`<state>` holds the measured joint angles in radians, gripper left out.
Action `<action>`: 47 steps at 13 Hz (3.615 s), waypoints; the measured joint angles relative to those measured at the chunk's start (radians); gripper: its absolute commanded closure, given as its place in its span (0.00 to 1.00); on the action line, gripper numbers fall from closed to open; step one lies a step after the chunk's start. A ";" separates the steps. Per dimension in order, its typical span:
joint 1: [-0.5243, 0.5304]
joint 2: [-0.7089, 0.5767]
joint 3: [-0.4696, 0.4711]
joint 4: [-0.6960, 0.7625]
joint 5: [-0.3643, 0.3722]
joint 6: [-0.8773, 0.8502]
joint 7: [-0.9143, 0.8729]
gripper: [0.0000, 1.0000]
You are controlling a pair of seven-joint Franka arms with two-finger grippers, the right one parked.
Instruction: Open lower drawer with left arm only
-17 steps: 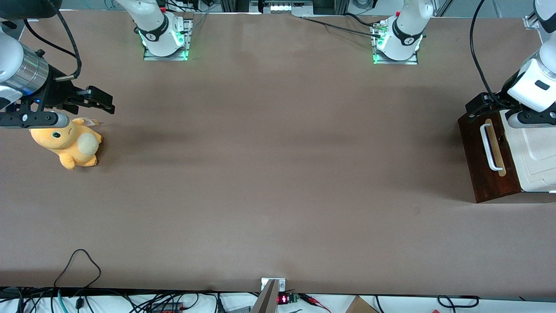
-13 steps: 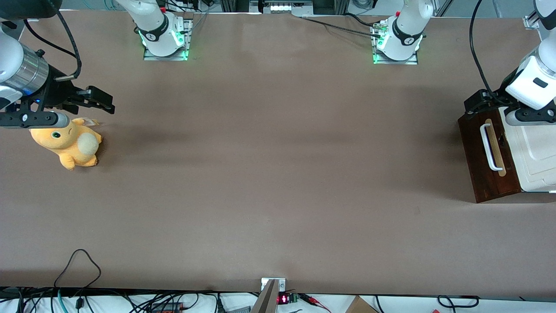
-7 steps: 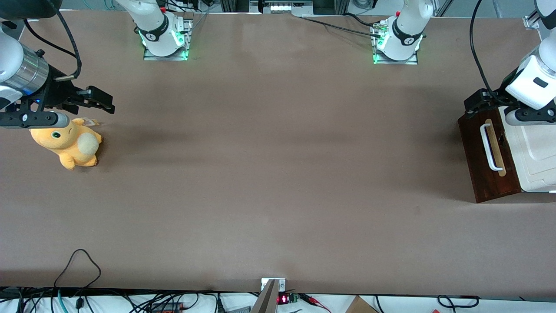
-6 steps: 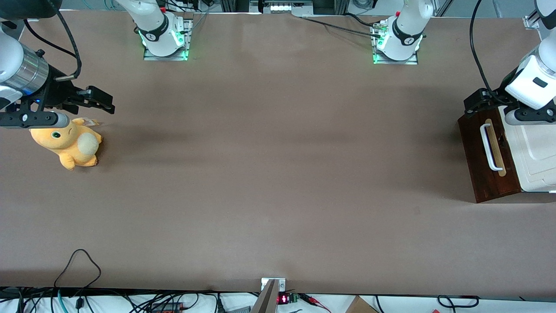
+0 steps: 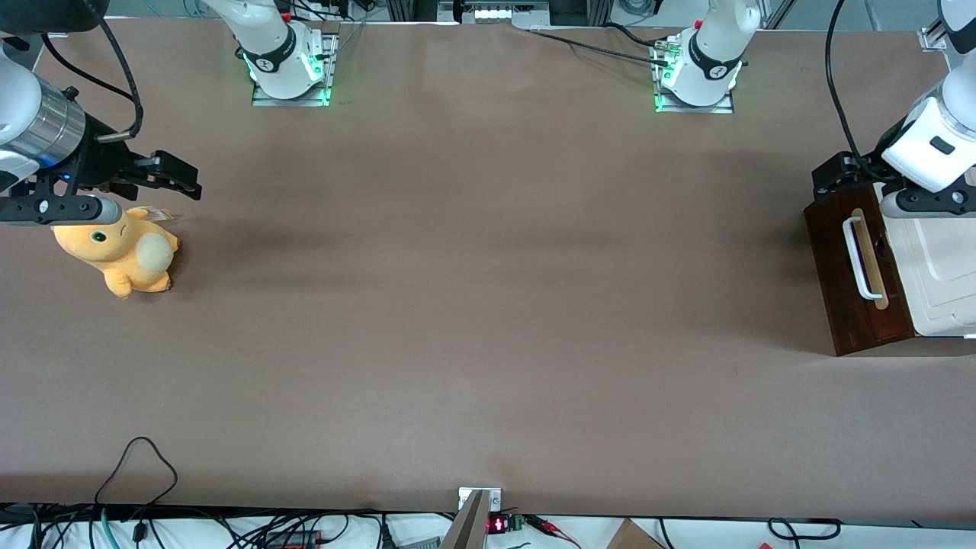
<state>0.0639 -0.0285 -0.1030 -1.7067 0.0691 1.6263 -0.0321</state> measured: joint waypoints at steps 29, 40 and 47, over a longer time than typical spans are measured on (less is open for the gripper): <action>-0.016 0.417 -0.148 -0.534 1.299 -0.037 -0.850 0.04; -0.016 0.490 -0.085 -0.481 1.370 -0.017 -0.851 0.29; -0.016 0.498 -0.071 -0.472 1.374 0.007 -0.851 0.58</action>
<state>0.0475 0.4693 -0.1738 -2.1792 1.4431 1.6338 -0.8832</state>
